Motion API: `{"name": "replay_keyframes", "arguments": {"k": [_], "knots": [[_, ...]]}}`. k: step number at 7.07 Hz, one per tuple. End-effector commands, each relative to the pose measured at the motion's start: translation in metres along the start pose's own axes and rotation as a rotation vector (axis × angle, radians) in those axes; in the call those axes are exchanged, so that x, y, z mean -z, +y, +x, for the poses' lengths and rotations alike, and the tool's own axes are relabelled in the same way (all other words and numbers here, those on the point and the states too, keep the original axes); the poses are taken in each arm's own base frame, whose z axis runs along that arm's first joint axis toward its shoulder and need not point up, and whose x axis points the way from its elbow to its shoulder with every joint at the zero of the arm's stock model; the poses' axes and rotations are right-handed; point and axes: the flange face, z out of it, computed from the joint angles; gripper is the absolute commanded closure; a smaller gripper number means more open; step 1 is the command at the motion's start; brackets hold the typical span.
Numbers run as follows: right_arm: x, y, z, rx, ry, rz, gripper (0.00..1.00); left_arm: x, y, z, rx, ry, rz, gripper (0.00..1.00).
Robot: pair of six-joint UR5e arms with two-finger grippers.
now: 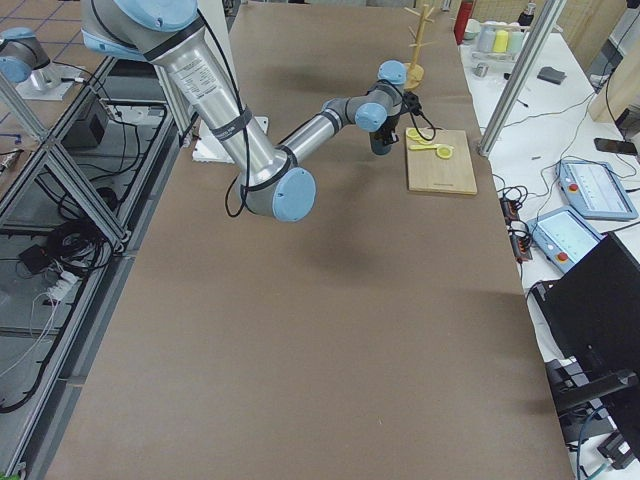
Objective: Hang cup on storage rack
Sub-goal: 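Carry the blue mug with the right gripper toward the cutting board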
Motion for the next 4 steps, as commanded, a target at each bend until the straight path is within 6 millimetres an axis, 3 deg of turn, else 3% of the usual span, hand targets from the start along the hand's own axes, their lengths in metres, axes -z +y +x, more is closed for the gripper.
{"name": "replay_keyframes", "arguments": {"k": [1, 2, 4], "knots": [[-0.006, -0.010, -0.047, 0.003, 0.057, -0.032, 1.00, -0.001, 0.001, -0.001, 0.002, 0.000, -0.002, 0.02], [-0.018, -0.003, -0.054, 0.014, 0.067, -0.044, 1.00, -0.003, 0.001, -0.002, 0.005, 0.000, -0.006, 0.02], [-0.038, -0.009, -0.073, 0.026, 0.099, -0.045, 1.00, -0.004, 0.002, -0.003, 0.003, 0.000, -0.007, 0.02]]}}
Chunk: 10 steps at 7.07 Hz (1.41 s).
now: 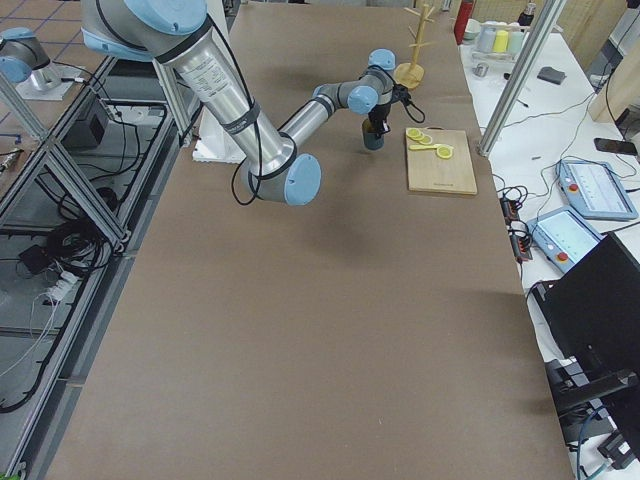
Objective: Hang cup on storage rack
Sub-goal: 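Carry the blue mug with the right gripper toward the cutting board, then lower the blue mug onto the table and open the right gripper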
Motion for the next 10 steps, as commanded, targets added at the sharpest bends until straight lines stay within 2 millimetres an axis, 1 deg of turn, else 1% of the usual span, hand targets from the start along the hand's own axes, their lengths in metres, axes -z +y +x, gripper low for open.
{"name": "replay_keyframes", "arguments": {"k": [1, 2, 3, 4, 5, 6, 7, 8, 9, 10], "knots": [[-0.014, -0.004, -0.017, 0.010, 0.018, -0.012, 1.00, -0.002, 0.000, -0.002, 0.002, 0.000, -0.004, 0.02], [-0.017, -0.002, -0.020, 0.011, 0.015, -0.015, 1.00, -0.002, 0.000, -0.002, 0.002, 0.000, -0.004, 0.02], [-0.020, -0.003, -0.022, 0.001, 0.017, -0.014, 0.39, -0.002, 0.000, -0.001, 0.001, 0.000, -0.002, 0.02], [-0.013, -0.008, -0.029, -0.024, -0.001, 0.016, 0.01, 0.005, -0.003, 0.004, -0.008, 0.000, 0.011, 0.02], [-0.005, -0.013, -0.034, -0.063, -0.024, 0.034, 0.01, 0.019, -0.009, 0.018, -0.035, 0.003, 0.041, 0.02], [0.010, -0.023, -0.037, -0.084, -0.039, 0.047, 0.00, 0.038, -0.013, 0.037, -0.067, 0.009, 0.075, 0.02], [0.024, -0.033, -0.020, -0.128, -0.061, 0.041, 0.00, 0.061, -0.017, 0.063, -0.116, 0.053, 0.119, 0.02], [0.048, -0.047, 0.014, -0.170, -0.104, 0.015, 0.00, 0.090, -0.020, 0.099, -0.196, 0.111, 0.183, 0.02], [0.073, -0.059, 0.058, -0.221, -0.137, 0.003, 0.00, 0.111, -0.024, 0.129, -0.269, 0.167, 0.262, 0.02], [0.087, -0.060, 0.102, -0.266, -0.153, -0.006, 0.00, 0.112, -0.041, 0.184, -0.339, 0.249, 0.345, 0.02]]}}
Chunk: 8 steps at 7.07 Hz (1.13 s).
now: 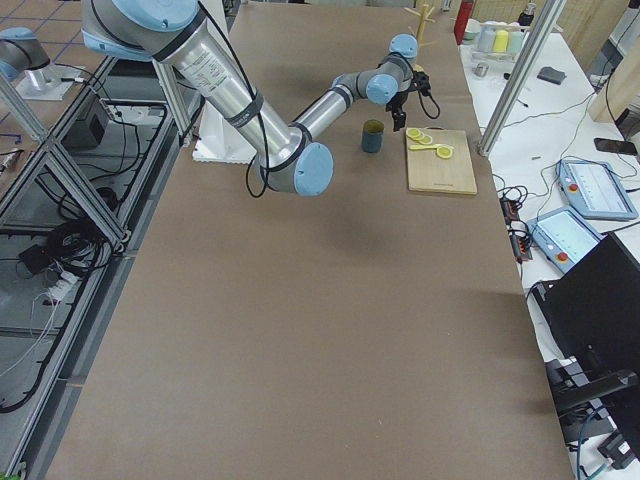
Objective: Hang cup on storage rack
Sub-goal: 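Raise the right gripper away while the left gripper reaches toward the mug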
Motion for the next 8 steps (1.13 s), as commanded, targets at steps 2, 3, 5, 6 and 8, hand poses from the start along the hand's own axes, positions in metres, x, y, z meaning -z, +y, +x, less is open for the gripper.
{"name": "replay_keyframes", "arguments": {"k": [2, 3, 5, 6, 8], "knots": [[0.042, -0.017, 0.141, -0.155, -0.007, -0.022, 0.00, -0.086, -0.072, 0.151, -0.221, 0.301, 0.110, 0.02], [0.047, -0.012, 0.181, -0.187, 0.014, -0.014, 0.00, -0.140, -0.099, 0.199, -0.303, 0.388, 0.070, 0.02], [0.059, 0.000, 0.227, -0.243, 0.024, -0.017, 0.00, -0.195, -0.136, 0.260, -0.398, 0.469, 0.049, 0.07], [0.062, 0.022, 0.263, -0.277, 0.039, -0.019, 0.00, -0.222, -0.141, 0.262, -0.433, 0.444, 0.117, 0.13], [0.074, 0.036, 0.293, -0.302, 0.051, -0.004, 0.00, -0.297, -0.108, 0.300, -0.483, 0.365, 0.278, 0.03]]}}
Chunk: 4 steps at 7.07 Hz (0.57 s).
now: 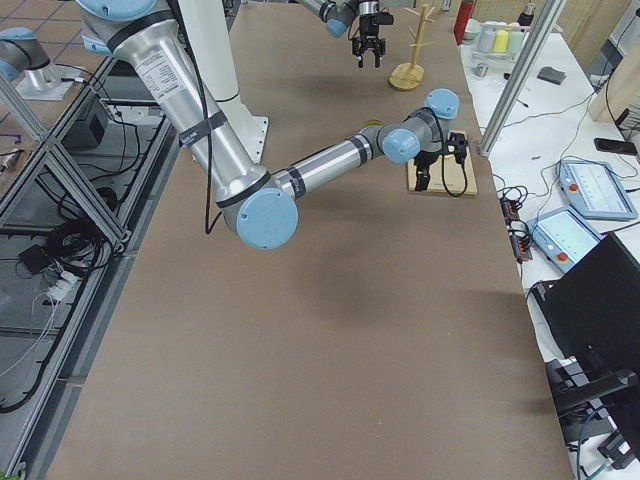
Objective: Hang cup on storage rack
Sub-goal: 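Raise the right gripper away while the left gripper reaches toward the mug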
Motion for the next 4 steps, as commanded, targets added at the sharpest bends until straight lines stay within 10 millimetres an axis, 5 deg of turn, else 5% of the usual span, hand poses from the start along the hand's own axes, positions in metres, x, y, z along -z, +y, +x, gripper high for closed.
{"name": "replay_keyframes", "arguments": {"k": [1, 4], "knots": [[0.006, 0.005, 0.023, -0.014, 0.006, 0.007, 0.00, -0.074, 0.017, 0.042, -0.073, -0.042, 0.115, 0.03], [0.007, 0.005, 0.036, -0.031, 0.013, 0.006, 0.00, -0.122, 0.011, 0.074, -0.078, -0.038, 0.121, 0.03]]}}
